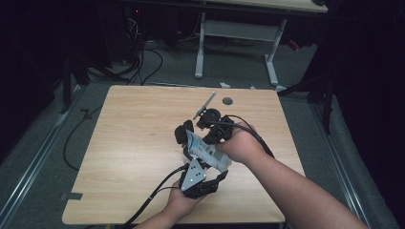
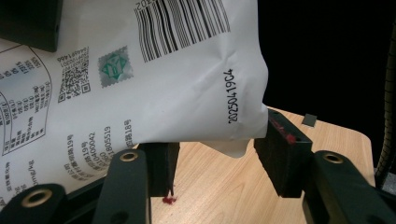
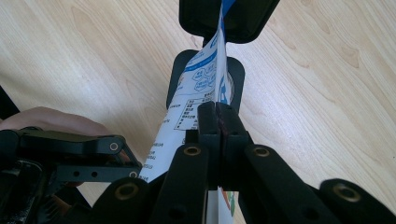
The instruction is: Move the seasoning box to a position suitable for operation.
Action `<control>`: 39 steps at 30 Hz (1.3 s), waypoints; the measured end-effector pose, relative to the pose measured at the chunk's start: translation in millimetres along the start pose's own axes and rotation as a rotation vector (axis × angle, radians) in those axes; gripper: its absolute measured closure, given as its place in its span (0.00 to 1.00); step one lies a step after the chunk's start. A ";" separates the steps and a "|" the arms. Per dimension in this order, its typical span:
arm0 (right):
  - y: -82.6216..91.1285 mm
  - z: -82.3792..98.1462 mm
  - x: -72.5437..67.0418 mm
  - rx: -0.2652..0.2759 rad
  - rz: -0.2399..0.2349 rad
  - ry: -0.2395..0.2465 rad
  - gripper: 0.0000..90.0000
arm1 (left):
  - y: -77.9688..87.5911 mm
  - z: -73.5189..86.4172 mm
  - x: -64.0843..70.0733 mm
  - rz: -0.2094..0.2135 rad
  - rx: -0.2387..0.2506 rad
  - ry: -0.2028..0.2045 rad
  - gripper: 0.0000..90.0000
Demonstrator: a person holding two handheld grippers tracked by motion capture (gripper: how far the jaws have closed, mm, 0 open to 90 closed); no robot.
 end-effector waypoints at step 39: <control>-4.1 -2.0 0.8 -0.003 0.003 0.004 1.00 | 0.5 0.3 0.7 0.000 0.001 -0.005 0.57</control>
Point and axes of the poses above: each handheld gripper's, and its own axes: y roughly backward along the jaws, z roughly out of its underside, x roughly to its right, the point moved 10 cm from there along -y, roughly forward along the jaws, and after that the axes turned 11 degrees about y, right-handed, at the moved point
